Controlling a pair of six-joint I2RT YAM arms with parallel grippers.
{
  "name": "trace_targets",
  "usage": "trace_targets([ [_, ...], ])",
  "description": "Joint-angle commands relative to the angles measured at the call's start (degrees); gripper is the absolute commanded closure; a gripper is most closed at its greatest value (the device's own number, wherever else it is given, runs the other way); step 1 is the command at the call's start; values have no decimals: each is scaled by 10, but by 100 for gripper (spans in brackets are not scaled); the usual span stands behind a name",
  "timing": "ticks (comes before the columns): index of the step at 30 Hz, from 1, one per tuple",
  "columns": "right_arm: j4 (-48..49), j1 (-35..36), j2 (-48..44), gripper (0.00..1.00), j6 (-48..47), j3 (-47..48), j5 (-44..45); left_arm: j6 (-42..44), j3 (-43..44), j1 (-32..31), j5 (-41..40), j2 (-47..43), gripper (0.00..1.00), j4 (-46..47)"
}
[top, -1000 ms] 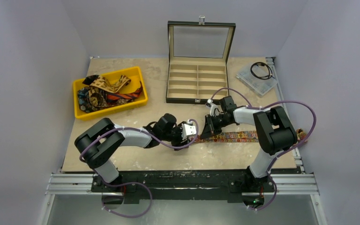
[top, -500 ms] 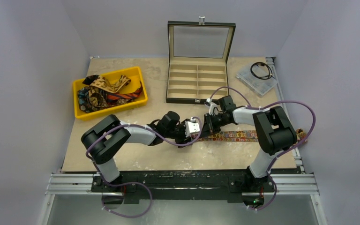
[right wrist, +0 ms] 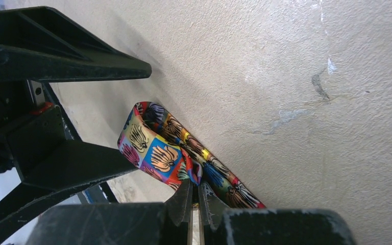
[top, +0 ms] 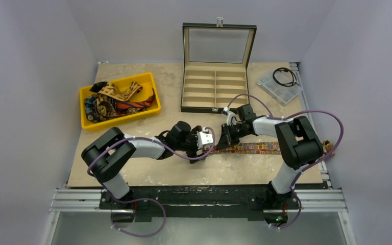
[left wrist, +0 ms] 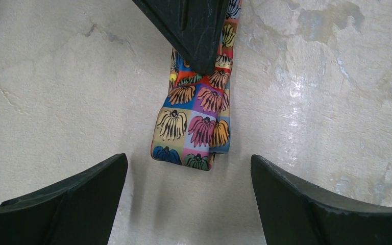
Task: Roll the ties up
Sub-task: Roll the tie at the center of the board.
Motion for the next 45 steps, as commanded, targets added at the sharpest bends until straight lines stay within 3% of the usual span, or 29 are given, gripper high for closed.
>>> trace_targets([
  [1,3,6,-9,100,-20,-4,33,20,31,2,35,21,10,2],
  [8,0,10,-25,100,-19,-4,23,30,77,-1,53,60,37,-25],
  [16,-16,12,-70,100,6,16,7,42,27,-1,54,14,74,-62],
  [20,-15,20,-62,100,4,8,14,29,17,0,40,6,74,-59],
  [31,-17,29,6,100,-27,9,72,12,-3,3,25,-7,48,-41],
  [34,-16,30,7,100,-26,11,81,7,-5,5,23,-13,45,-39],
  [41,-7,36,13,100,-18,9,88,-8,-14,5,54,-47,61,-25],
  [45,-3,42,17,100,-13,10,87,-39,28,-11,50,-35,63,-26],
])
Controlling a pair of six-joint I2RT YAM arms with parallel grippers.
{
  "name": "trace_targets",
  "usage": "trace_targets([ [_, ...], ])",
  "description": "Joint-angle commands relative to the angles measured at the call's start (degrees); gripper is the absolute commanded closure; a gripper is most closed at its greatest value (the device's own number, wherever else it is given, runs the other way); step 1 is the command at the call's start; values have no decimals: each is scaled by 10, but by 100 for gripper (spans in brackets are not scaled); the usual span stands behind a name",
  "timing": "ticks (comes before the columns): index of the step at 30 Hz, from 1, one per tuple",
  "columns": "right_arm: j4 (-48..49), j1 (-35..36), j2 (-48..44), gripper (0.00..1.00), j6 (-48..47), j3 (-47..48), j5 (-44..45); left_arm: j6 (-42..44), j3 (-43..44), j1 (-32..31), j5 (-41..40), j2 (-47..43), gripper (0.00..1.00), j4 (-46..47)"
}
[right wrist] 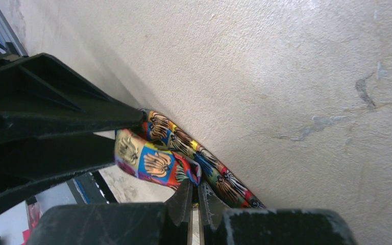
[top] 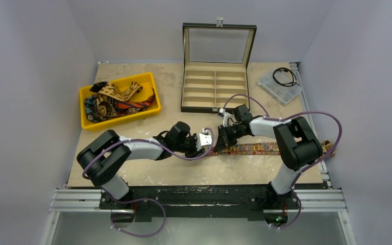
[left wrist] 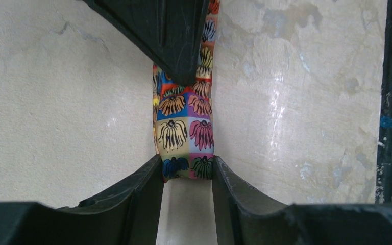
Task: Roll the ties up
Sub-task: Roll the tie at the center of the board.
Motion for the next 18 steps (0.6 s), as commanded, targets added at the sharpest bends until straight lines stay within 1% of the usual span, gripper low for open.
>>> trace_targets([
  [1,11,10,24,100,-10,5,61,-40,53,-15,16,2,63,12],
  [4,10,10,24,100,-10,6,64,-54,81,-16,11,25,64,13],
  [11,12,10,26,100,-7,8,54,-78,114,-32,11,68,64,31],
  [14,14,10,24,100,-6,7,49,-73,110,-35,-1,89,63,37],
  [18,22,10,12,100,-1,2,35,-45,81,-35,-8,97,63,38],
])
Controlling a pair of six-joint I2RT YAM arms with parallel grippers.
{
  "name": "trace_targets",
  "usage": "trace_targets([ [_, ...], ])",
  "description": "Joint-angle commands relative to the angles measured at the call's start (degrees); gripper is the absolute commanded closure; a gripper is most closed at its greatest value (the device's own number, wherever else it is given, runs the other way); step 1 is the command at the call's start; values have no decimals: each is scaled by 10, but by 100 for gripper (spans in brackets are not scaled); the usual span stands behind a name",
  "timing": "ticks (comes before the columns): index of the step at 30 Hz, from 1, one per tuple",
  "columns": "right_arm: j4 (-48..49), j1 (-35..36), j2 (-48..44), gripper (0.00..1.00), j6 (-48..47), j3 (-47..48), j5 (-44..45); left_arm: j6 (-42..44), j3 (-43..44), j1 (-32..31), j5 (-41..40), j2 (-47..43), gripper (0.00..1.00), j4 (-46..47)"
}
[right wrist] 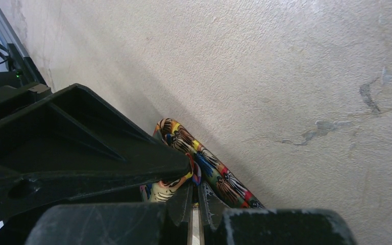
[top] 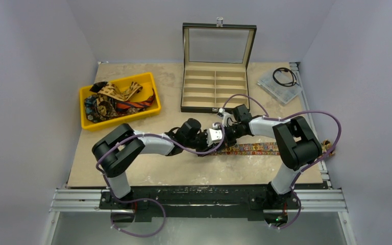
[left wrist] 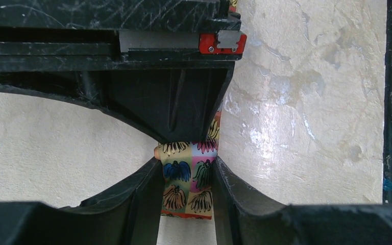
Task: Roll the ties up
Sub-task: Roll the tie at the center of the board.
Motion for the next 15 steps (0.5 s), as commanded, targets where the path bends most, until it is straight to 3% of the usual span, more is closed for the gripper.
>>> trace_targets([
  [1,25,6,3,100,-5,-5,32,20,-22,-3,-11,12,63,12],
  [4,25,5,-11,99,-3,-6,18,31,-26,-3,-39,17,63,-12],
  [10,-14,-5,-57,76,-5,5,-3,51,-31,-3,-58,12,67,-51],
  [15,-46,-35,-89,69,-3,10,-29,66,-28,-3,-65,10,69,-72],
])
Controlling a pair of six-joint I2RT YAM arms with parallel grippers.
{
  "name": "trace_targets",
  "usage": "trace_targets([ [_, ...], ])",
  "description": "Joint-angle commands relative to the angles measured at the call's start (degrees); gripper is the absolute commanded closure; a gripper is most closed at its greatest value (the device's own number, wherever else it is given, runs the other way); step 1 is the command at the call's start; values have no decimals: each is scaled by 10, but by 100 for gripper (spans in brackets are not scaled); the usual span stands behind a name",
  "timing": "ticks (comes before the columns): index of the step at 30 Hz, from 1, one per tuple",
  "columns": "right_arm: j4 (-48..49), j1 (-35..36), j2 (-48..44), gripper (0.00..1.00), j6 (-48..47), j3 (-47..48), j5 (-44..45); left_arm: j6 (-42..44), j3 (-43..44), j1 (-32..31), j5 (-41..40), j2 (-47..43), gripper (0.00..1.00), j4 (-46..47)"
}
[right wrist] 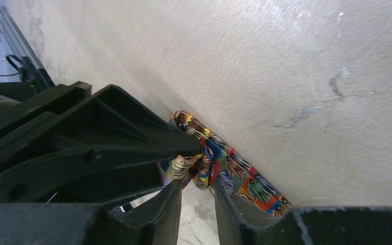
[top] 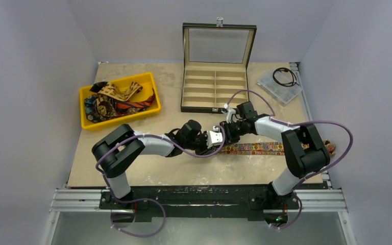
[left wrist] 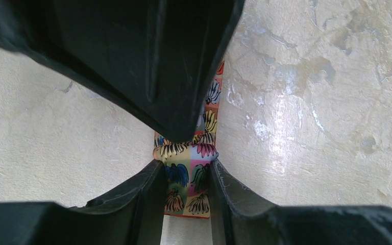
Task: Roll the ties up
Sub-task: Roll the tie at the center of the board.
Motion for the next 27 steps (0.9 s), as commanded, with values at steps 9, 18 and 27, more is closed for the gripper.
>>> trace_targets([
  [9,29,-18,-49,62,66,-18,-68,34,1,1,-41,15,68,-85],
  [18,62,-17,4,68,70,-16,-77,28,8,1,-37,20,68,-91],
  [27,78,-10,7,71,89,-18,-103,25,14,1,-34,29,67,-92],
])
